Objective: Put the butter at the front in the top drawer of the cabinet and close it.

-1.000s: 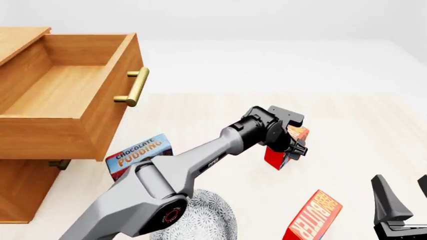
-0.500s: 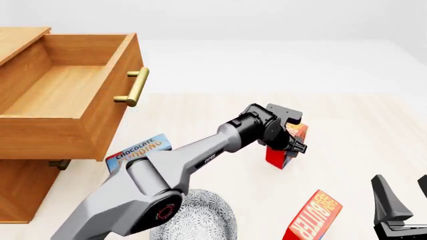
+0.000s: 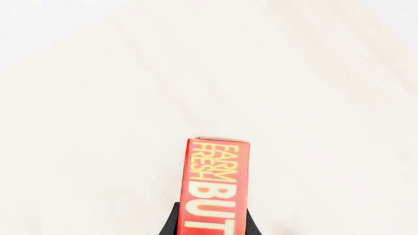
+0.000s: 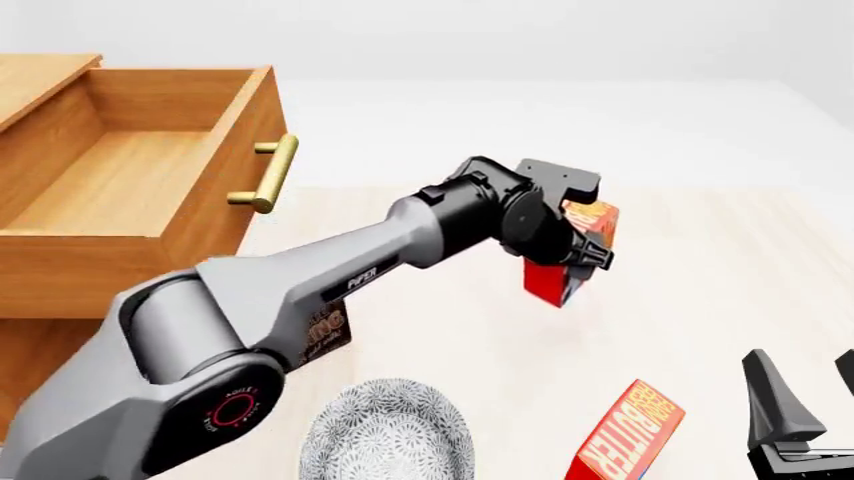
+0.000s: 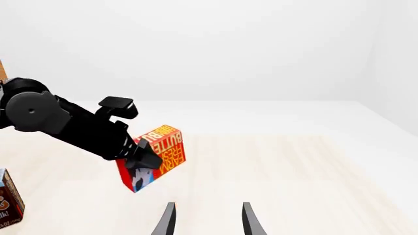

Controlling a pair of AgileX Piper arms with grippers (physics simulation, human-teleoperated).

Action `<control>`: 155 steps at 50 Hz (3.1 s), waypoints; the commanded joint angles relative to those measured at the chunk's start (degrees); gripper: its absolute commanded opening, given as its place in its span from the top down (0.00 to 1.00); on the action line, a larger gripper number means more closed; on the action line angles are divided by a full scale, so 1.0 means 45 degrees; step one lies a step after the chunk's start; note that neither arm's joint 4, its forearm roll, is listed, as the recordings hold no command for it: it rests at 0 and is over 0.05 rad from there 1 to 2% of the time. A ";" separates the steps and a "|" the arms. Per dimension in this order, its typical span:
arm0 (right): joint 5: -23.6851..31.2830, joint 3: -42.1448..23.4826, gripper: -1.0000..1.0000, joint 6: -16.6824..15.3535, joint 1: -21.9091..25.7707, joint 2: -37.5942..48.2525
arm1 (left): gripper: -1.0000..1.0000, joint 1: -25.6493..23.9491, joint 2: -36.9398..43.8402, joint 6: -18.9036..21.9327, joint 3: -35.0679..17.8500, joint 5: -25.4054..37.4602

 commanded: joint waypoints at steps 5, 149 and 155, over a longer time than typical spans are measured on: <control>0.0024 0.0012 0.00 -0.0001 -0.0002 -0.0040 | 1.00 0.0393 -0.2880 0.0606 0.2186 -0.0003; 0.0024 0.0012 0.00 -0.0001 -0.0002 -0.0040 | 1.00 1.1110 -1.1224 0.4002 0.5502 0.4454; 0.0024 0.0012 0.00 -0.0001 -0.0002 -0.0040 | 1.00 1.1227 -1.1079 0.3978 0.5843 0.4167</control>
